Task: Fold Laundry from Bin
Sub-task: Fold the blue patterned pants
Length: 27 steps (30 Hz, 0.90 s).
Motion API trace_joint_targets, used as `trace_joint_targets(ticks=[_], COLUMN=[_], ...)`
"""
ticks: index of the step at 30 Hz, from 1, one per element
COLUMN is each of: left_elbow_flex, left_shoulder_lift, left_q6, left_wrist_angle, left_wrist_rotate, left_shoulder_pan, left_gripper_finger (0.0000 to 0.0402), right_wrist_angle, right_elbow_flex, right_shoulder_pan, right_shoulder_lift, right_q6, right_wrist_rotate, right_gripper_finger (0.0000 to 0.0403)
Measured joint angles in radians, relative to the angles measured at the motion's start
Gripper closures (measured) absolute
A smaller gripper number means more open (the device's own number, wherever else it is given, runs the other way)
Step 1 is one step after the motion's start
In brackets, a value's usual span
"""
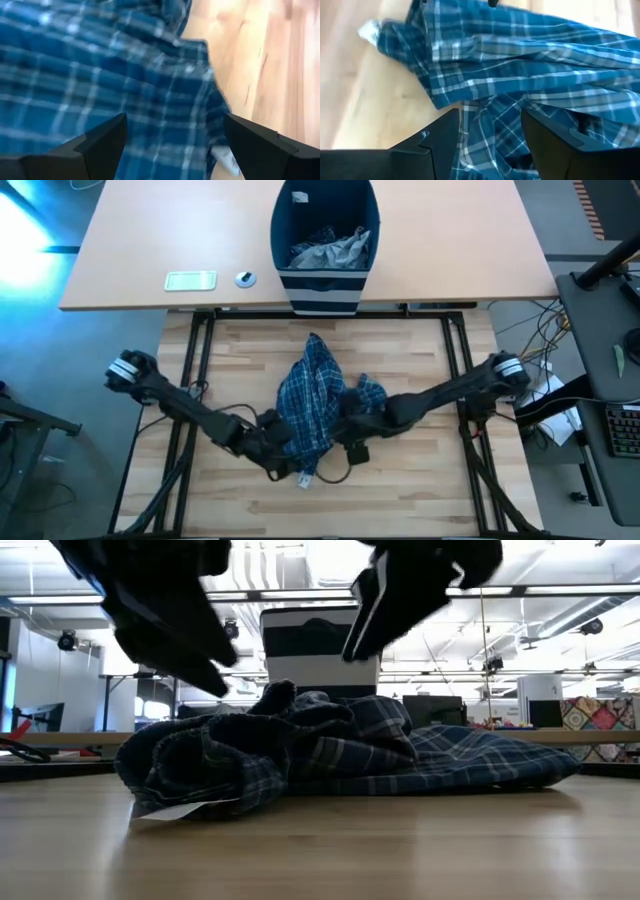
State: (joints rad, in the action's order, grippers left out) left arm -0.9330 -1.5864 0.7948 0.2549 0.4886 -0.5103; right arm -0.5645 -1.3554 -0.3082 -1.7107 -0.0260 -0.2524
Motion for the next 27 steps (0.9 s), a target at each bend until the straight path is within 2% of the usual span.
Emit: trace_joint_targets(ticks=[6, 12, 20, 23, 27], left_elbow_flex=[-0.020, -0.032, -0.054, -0.075, -0.104], left_shoulder_lift=[-0.119, -0.177, -0.228, -0.225, -0.201], left_q6=[-0.015, 0.140, 0.167, 0.221, 0.345], left_wrist_angle=[-0.177, -0.180, -0.192, -0.171, -0.105], left_wrist_rotate=[0.031, 0.207, 0.201, 0.203, 0.258], left_shoulder_pan=[0.000, 0.002, 0.029, 0.045, 0.050], left_gripper_finger=[0.0090, 0.0090, 0.0096, 0.0142, 0.0267], right_wrist_angle=[-0.024, -0.043, -0.043, -0.045, -0.054], right_elbow_flex=[-0.033, -0.035, -0.040, -0.055, -0.095], right_shoulder_pan=[-0.048, -0.081, -0.078, -0.076, -0.086], right_shoulder_lift=[-0.100, -0.117, -0.114, -0.111, -0.109], right_q6=[-0.110, -0.120, -0.088, -0.080, -0.137], right_wrist_rotate=[-0.018, -0.067, -0.063, -0.080, -0.160], right_gripper_finger=[0.0203, 0.0211, 0.0212, 0.0214, 0.0215])
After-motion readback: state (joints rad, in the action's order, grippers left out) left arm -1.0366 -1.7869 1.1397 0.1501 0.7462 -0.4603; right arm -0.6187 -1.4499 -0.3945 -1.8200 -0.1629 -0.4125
